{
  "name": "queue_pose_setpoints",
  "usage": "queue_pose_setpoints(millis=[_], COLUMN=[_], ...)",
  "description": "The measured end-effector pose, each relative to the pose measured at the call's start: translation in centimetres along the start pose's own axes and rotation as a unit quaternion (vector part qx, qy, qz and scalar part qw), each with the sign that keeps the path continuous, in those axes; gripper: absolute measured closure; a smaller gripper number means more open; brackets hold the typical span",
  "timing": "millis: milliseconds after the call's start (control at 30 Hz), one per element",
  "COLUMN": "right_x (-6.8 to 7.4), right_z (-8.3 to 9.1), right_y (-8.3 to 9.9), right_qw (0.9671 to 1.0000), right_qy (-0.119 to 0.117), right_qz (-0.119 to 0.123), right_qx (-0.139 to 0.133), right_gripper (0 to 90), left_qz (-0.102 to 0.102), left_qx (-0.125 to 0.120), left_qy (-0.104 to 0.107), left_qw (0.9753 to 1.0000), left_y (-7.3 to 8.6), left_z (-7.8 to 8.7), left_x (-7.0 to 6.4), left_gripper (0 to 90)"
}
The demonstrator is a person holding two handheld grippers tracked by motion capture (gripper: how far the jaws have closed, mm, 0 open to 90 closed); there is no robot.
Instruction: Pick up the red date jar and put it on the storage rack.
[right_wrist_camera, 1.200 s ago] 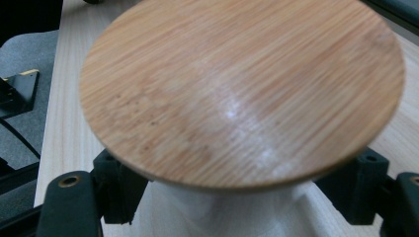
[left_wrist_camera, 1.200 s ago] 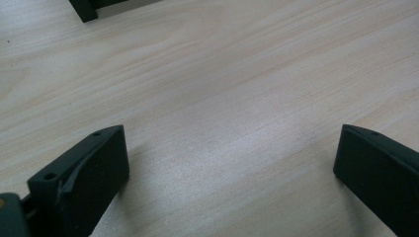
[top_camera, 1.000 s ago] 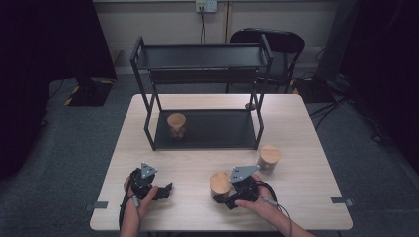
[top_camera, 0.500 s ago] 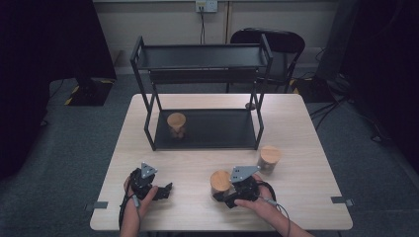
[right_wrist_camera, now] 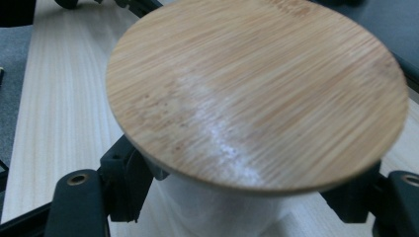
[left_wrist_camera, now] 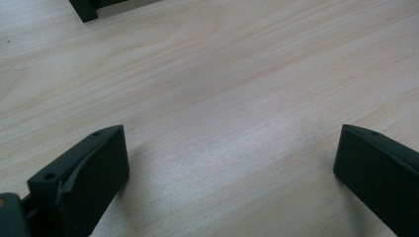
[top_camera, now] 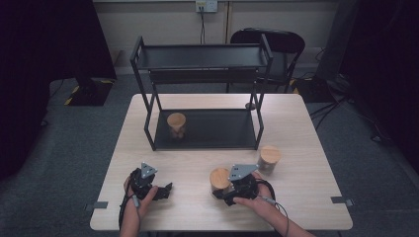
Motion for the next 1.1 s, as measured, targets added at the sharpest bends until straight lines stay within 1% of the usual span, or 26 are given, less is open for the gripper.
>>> queue_pose_setpoints(millis=[233, 400, 600, 700, 900, 1100], right_x=[-0.3, -0.5, -1.1, -1.4, -2.1, -2.8], right_z=[-0.4, -0.6, -0.9, -1.1, -1.2, -1.3], right_y=[-0.1, -0.4, -1.0, -1.2, -1.9, -2.5], right_qw=[0.9999, 0.9999, 0.9997, 0.9996, 0.9995, 0.9993], right_qy=[0.003, 0.003, 0.007, 0.013, 0.017, 0.025], right_qz=[-0.002, -0.006, -0.007, -0.004, -0.013, -0.012], right_qx=[0.014, 0.016, 0.02, 0.026, 0.024, 0.026], right_gripper=[25.1, 25.1, 25.1, 25.1, 25.1, 25.1], left_qz=[0.0, 0.0, 0.0, 0.0, 0.0, 0.0], left_qx=[0.0, 0.0, 0.0, 0.0, 0.0, 0.0], left_qy=[0.0, 0.0, 0.0, 0.0, 0.0, 0.0], left_qw=[1.0, 1.0, 1.0, 1.0, 1.0, 1.0], left_y=[0.0, 0.0, 0.0, 0.0, 0.0, 0.0], left_z=[0.0, 0.0, 0.0, 0.0, 0.0, 0.0], left_x=[0.0, 0.0, 0.0, 0.0, 0.0, 0.0], left_gripper=[0.2, 0.2, 0.2, 0.2, 0.2, 0.2])
Point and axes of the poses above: each handheld gripper's, and its own axes: z roughly backward along the jaws, y roughly out of its underside, x roughly to its left, the point moved 7 cm from there along -z, roughly forward along the jaws, and after that the axes turned 6 degrees about -z, right-handed, at the moved point
